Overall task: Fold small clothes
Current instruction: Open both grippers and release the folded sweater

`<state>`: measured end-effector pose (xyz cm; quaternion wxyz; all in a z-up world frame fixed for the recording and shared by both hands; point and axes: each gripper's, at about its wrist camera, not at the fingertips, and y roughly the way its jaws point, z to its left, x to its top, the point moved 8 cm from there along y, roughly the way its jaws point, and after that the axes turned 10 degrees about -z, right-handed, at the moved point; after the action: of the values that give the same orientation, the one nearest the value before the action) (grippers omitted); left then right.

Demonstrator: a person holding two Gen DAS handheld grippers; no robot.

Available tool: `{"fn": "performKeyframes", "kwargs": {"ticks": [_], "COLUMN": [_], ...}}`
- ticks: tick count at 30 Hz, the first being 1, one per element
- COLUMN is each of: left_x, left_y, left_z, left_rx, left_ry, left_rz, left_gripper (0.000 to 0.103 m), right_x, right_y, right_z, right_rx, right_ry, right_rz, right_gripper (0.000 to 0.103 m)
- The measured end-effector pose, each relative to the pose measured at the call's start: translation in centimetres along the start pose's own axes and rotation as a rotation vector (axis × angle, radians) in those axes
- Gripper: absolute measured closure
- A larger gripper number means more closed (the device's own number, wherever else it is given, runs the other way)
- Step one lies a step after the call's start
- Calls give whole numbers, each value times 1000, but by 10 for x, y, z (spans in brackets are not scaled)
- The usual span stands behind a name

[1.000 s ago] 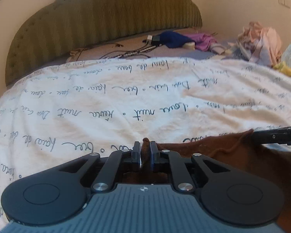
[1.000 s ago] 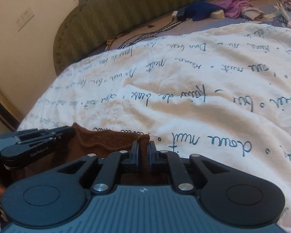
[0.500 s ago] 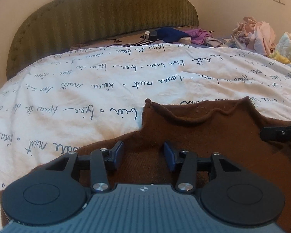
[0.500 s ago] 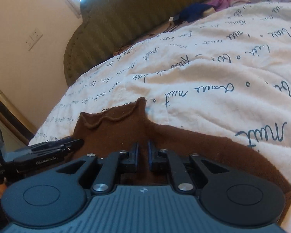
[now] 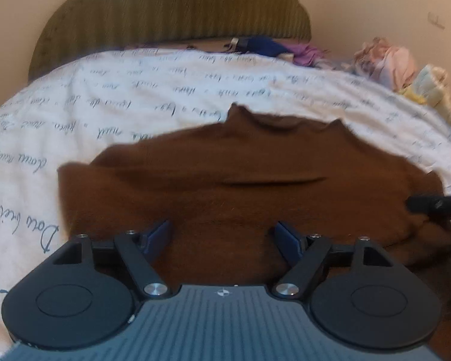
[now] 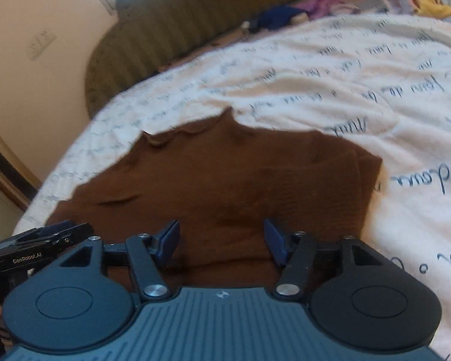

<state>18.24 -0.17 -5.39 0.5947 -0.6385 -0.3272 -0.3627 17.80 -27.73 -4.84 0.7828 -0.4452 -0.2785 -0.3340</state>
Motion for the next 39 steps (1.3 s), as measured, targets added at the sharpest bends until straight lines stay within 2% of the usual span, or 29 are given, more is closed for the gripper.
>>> {"fn": "performKeyframes", "kwargs": {"ticks": [2,3,4,5,6,7,8,9,10,12,14,15,17,19,21,22,24,26,28,30,31,33,36,39], "left_x": [7,12,15,16,11,4,-6,-11,-10,-5,-1,-2,-13,-35,-35,-32,-30,-35,-50,-73,-78,-77,-70,-77], "left_y": [-10,-20,-31,-36,-34,-27,-17,-15,-21,-43,-70,-76,-68,-48,-59,-72,-104,-129,-137,-128,-127,-139,-170,-193], "left_z": [0,0,-1,-1,-1,0,2,3,4,3,2,2,1,6,8,8,13,22,28,29,28,26,35,52], "left_rx": [0,-34,-74,-81,-53,-27,-9,3,17,-10,-70,-71,-47,-12,32,12,-39,-25,-46,-23,-6,8,-17,-8], "left_ry": [-4,-38,-69,-74,-62,-48,-40,-33,-23,-49,-81,-75,-49,-48,-6,-16,-46,-51,-89,-91,-66,-34,-99,-163], "left_rz": [-6,-12,-35,-40,-23,10,55,42,25,15,-43,-56,-17,85,39,39,-20,-59,-36,43,42,16,-31,-31], "left_gripper": [33,33,27,22,18,21,22,21,23,26,18,13,13,17,21,21,16,10,9,14,15,16,13,13], "right_x": [4,6,6,4,0,-8,-17,-17,-17,-17,-20,-24,-33,-47,-47,-45,-43,-49,-63,-83,-90,-89,-83,-91], "right_y": [-12,-21,-29,-32,-31,-25,-16,-20,-26,-45,-68,-74,-69,-51,-58,-66,-91,-117,-123,-112,-108,-117,-145,-173], "right_z": [0,7,15,22,22,17,8,9,11,22,36,42,43,26,23,25,34,41,42,38,34,36,43,39], "right_rx": [-40,-38,-19,-11,-27,-65,-96,-80,-96,-107,-59,-42,-57,-115,-112,-125,-88,-45,-24,-41,-60,-65,-23,-21], "right_ry": [79,70,35,-12,-41,-56,-67,-86,-82,-81,-127,-149,-172,-155,-133,-118,-111,-120,-103,-120,-133,-142,-97,-81], "right_rz": [5,-15,-33,-44,-39,-1,46,12,15,31,-16,-27,3,85,59,63,31,-10,9,82,105,66,32,21], "right_gripper": [43,41,40,39,34,29,29,30,30,29,29,28,23,24,24,23,23,23,23,23,23,23,22,22]}}
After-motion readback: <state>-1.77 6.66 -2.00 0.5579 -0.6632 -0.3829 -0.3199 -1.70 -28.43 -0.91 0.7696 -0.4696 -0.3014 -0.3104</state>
